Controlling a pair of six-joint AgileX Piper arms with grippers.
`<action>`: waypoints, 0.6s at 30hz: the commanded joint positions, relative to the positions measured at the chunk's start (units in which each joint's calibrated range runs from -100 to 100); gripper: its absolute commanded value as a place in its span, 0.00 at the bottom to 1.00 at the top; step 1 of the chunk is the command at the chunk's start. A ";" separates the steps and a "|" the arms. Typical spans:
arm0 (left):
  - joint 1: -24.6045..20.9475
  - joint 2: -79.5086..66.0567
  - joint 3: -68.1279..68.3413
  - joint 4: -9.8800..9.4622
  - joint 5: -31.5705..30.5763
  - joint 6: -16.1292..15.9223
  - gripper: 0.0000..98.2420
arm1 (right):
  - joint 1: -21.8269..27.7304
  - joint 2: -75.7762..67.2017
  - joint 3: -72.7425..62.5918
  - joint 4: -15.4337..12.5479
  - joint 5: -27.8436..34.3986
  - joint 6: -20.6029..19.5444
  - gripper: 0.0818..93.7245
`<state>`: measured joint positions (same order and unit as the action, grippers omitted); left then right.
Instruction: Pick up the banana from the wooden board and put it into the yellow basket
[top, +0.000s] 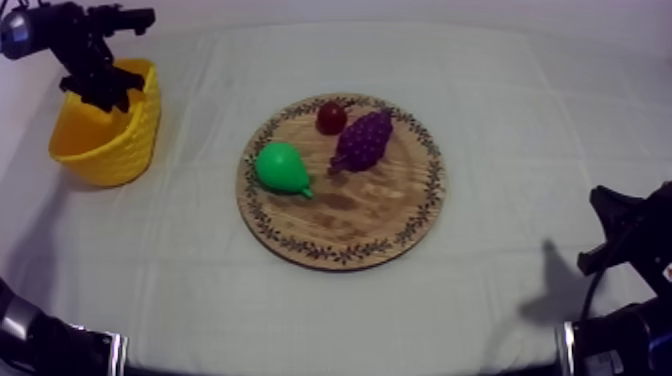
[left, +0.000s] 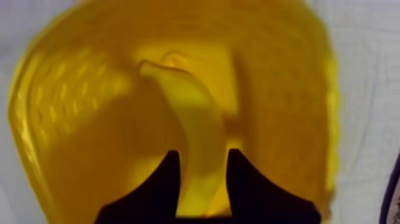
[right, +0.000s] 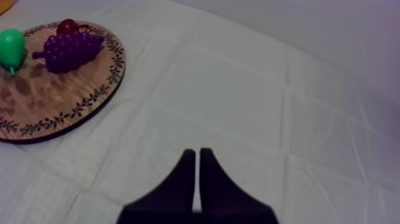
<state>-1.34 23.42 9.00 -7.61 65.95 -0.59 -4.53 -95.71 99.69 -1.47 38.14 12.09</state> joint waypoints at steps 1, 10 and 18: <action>0.80 -5.15 1.84 0.34 -2.78 -0.53 0.23 | 0.01 -0.04 -0.03 -0.02 0.01 0.02 0.00; 0.92 -34.73 25.03 8.50 -26.71 -7.38 0.03 | 0.01 -0.04 -0.03 -0.02 0.01 0.00 0.00; -0.54 -68.62 56.41 17.18 -46.21 -16.49 0.00 | 0.01 -0.04 -0.03 -0.02 0.01 0.00 0.00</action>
<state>-1.76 -25.50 49.18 8.60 25.56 -14.45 -4.53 -95.71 99.69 -1.47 38.14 12.09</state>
